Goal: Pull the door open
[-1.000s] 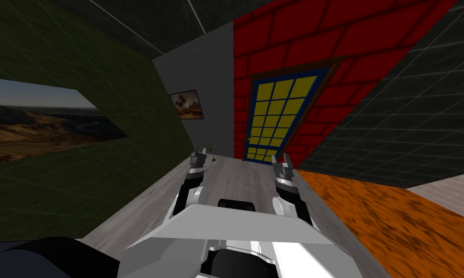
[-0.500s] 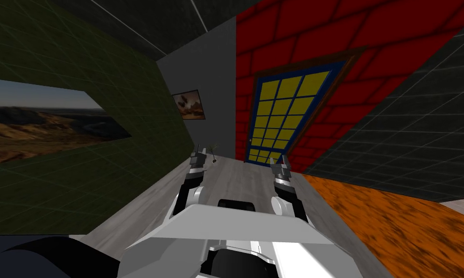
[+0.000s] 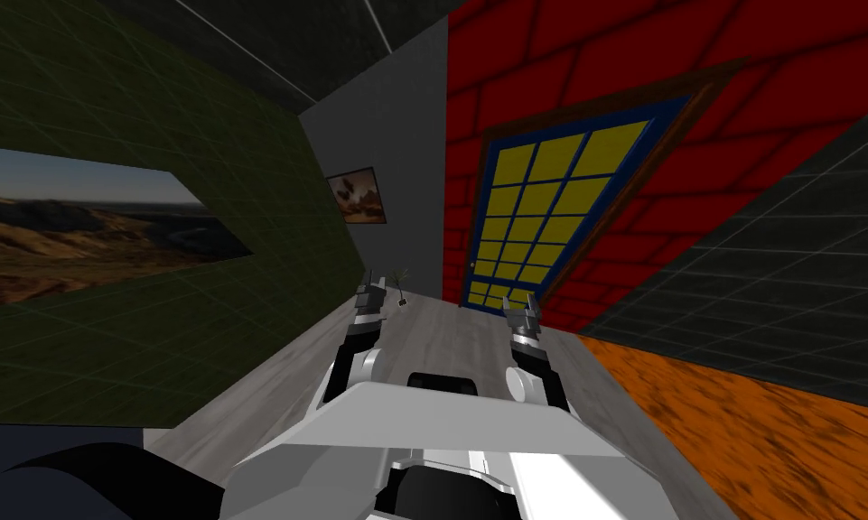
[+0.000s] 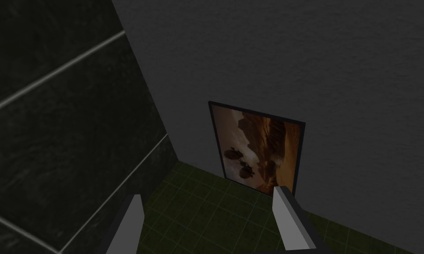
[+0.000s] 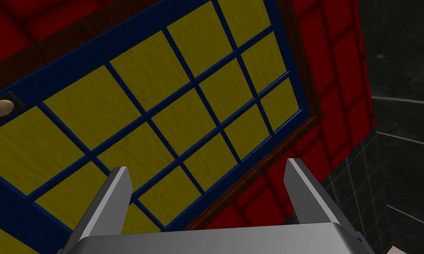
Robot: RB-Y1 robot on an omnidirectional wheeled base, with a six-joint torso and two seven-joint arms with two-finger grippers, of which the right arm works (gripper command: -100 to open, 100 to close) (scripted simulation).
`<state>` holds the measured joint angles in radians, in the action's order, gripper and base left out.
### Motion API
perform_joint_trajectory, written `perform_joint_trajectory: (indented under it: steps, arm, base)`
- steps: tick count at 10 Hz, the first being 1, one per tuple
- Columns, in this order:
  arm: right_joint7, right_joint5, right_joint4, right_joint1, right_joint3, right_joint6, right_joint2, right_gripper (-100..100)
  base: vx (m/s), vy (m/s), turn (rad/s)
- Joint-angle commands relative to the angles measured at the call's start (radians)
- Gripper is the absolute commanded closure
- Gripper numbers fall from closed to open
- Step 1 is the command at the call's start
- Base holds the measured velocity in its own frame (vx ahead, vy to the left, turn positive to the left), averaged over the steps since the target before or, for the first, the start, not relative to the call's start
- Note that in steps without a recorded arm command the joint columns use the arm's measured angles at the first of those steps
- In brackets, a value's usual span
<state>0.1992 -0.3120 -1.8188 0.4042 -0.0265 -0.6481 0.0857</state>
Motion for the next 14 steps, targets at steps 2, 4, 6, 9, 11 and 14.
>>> perform_joint_trajectory:
  steps: [2,4,6,9,11,14]
  arm:
    - [0.052,-0.028,0.052,-0.017,-0.002,-0.015,0.006,-100]
    - [0.092,-0.051,0.095,-0.032,-0.003,-0.026,0.011,-100]
    - [0.133,-0.074,0.138,-0.047,-0.003,-0.038,0.016,-100]
    - [0.195,-0.109,0.204,-0.07,-0.004,-0.055,0.022,-100]
    - [0.237,-0.133,0.249,-0.085,-0.005,-0.066,0.026,-100]
    - [0.3,-0.169,0.316,-0.109,-0.006,-0.084,0.032,-100]
  base:
    - [0.096,-0.02,0.074]
    - [0.095,-0.023,0.082]
    - [0.086,-0.014,0.084]
    - [0.099,-0.027,0.082]
    - [0.098,-0.031,0.089]
    - [0.094,-0.036,0.08]
